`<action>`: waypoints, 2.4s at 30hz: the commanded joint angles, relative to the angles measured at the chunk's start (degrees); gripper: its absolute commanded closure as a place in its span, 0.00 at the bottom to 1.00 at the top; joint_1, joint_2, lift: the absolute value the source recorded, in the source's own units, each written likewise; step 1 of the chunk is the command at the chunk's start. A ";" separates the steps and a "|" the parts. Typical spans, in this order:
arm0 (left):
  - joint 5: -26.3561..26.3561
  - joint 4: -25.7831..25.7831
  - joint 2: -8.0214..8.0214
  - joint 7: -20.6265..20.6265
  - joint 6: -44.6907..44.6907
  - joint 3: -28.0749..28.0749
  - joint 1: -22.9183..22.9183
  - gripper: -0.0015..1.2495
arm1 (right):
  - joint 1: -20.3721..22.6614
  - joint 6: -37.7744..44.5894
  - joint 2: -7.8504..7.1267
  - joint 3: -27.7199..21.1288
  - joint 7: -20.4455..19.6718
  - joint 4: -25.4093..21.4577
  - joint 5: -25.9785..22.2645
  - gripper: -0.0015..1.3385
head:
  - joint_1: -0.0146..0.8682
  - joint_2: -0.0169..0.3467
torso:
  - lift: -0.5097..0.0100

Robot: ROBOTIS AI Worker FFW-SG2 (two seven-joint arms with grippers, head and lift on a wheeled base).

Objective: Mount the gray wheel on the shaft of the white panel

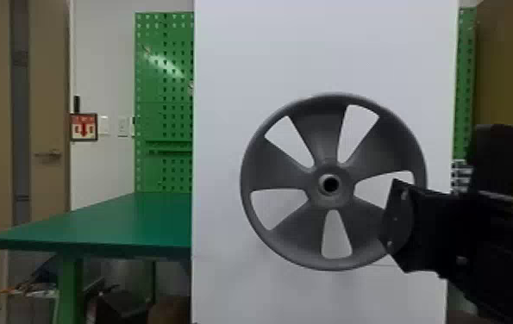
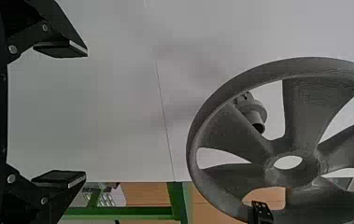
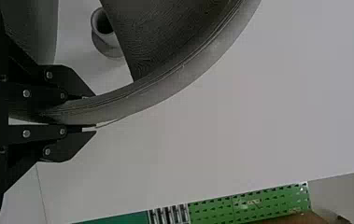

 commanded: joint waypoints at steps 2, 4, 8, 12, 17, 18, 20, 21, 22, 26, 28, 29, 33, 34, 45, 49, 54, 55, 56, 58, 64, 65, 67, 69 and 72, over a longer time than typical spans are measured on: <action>0.01 0.09 0.00 0.00 0.00 -0.09 -0.01 0.27 | -0.52 -0.37 0.05 0.02 0.00 1.06 0.44 0.87 | 0.06 0.03 | 0.03; 0.09 0.09 0.00 0.00 0.00 -0.09 -0.01 0.27 | -0.69 -0.37 -0.04 0.02 0.00 1.59 0.44 0.87 | 0.06 0.03 | 0.03; 0.09 0.09 0.00 0.00 0.00 -0.09 -0.01 0.27 | -1.22 -0.55 -0.13 0.11 0.00 2.64 0.53 0.87 | 0.06 0.03 | 0.03; 0.09 0.17 0.00 0.00 0.00 -0.18 -0.01 0.27 | -1.66 -0.72 -0.13 -0.06 0.00 3.52 0.35 0.87 | 0.06 0.03 | 0.03; 0.18 0.17 0.00 0.00 0.00 -0.18 -0.01 0.27 | -2.54 -0.81 -0.30 -0.15 0.00 4.93 0.18 0.87 | 0.06 0.03 | 0.03; 0.18 0.26 0.00 0.00 0.00 -0.18 -0.01 0.27 | -2.63 -0.81 -0.30 -0.15 0.00 5.10 0.18 0.87 | 0.06 0.03 | 0.03; 0.36 0.35 0.00 0.00 0.00 -0.26 -0.01 0.27 | -2.89 -0.90 -0.39 -0.15 0.00 5.72 0.18 0.87 | 0.06 0.03 | 0.03; 0.36 0.35 0.00 0.00 0.00 -0.26 -0.01 0.27 | -2.89 -0.90 -0.39 -0.15 0.00 5.98 0.18 0.87 | 0.06 0.03 | 0.03; 0.36 0.35 0.00 0.00 0.00 -0.26 -0.01 0.27 | -3.07 -0.90 -0.39 -0.15 0.00 6.33 0.27 0.87 | 0.06 0.03 | 0.03; 0.36 0.44 0.00 0.00 0.00 -0.26 -0.01 0.27 | -3.50 -1.34 -0.57 -0.33 0.00 7.74 0.35 0.87 | 0.06 0.03 | 0.03; 0.45 0.44 0.00 0.00 0.00 -0.35 -0.01 0.27 | -3.77 -1.52 -0.57 -0.42 0.00 8.44 0.35 0.87 | 0.06 0.03 | 0.03; 0.45 0.53 0.00 0.00 0.00 -0.35 -0.10 0.27 | -3.94 -1.60 -0.65 -0.42 0.00 8.71 0.35 0.87 | 0.06 0.03 | 0.03; 0.53 0.53 0.00 0.00 0.00 -0.35 -0.10 0.27 | -4.38 -1.78 -0.83 -0.59 0.00 9.59 0.44 0.87 | 0.06 0.03 | 0.03; 0.62 0.53 0.00 0.00 0.00 -0.35 -0.10 0.27 | -4.47 -1.87 -0.92 -0.68 0.00 9.76 0.53 0.87 | 0.06 0.03 | 0.03; 0.71 0.53 0.09 0.00 0.18 -0.61 -0.19 0.27 | -5.79 -2.57 -1.36 -1.30 0.00 11.87 0.79 0.87 | 0.06 0.03 | 0.03; 0.80 0.53 0.09 0.00 0.35 -0.61 -0.28 0.27 | -6.23 -2.75 -1.44 -1.73 0.00 12.84 0.35 0.87 | 0.06 0.03 | 0.03; 0.89 0.53 0.18 0.00 0.35 -0.61 -0.19 0.27 | -6.67 -2.92 -1.88 -2.35 0.09 14.16 -0.79 0.87 | 0.06 0.03 | 0.03; 0.89 0.53 0.18 0.00 0.35 -0.61 -0.19 0.27 | -6.76 -2.92 -1.97 -2.44 0.09 14.60 -1.23 0.87 | 0.06 0.03 | 0.03; 0.89 0.53 0.18 0.00 0.35 -0.61 -0.19 0.27 | -6.84 -2.92 -2.06 -2.44 0.09 14.95 -1.49 0.87 | 0.06 0.03 | 0.03; 0.89 0.53 0.18 0.00 0.35 -0.61 -0.19 0.27 | -7.11 -3.01 -2.41 -2.44 0.09 15.56 -2.02 0.87 | 0.06 0.03 | 0.03; 0.80 0.53 0.26 0.00 0.35 -0.61 -0.28 0.27 | -7.55 -3.89 -3.03 -2.53 1.49 17.32 -2.63 0.87 | 0.06 0.03 | 0.03; 0.80 0.53 0.26 0.00 0.35 -0.53 -0.28 0.27 | -7.64 -3.98 -3.20 -2.53 2.29 17.85 -2.63 0.87 | 0.06 0.03 | 0.03; 0.80 0.53 0.26 0.00 0.35 -0.61 -0.36 0.27 | -7.99 -4.15 -3.47 -2.61 3.52 18.55 -2.63 0.87 | 0.06 0.03 | 0.03; 0.71 0.53 0.26 0.00 0.35 -0.61 -0.36 0.27 | -8.07 -4.42 -3.64 -2.53 3.69 18.81 -2.63 0.87 | 0.06 0.03 | 0.03; 0.71 0.53 0.26 0.00 0.35 -0.61 -0.36 0.27 | -8.16 -4.68 -3.64 -2.61 4.13 18.99 -2.37 0.87 | 0.06 0.03 | 0.03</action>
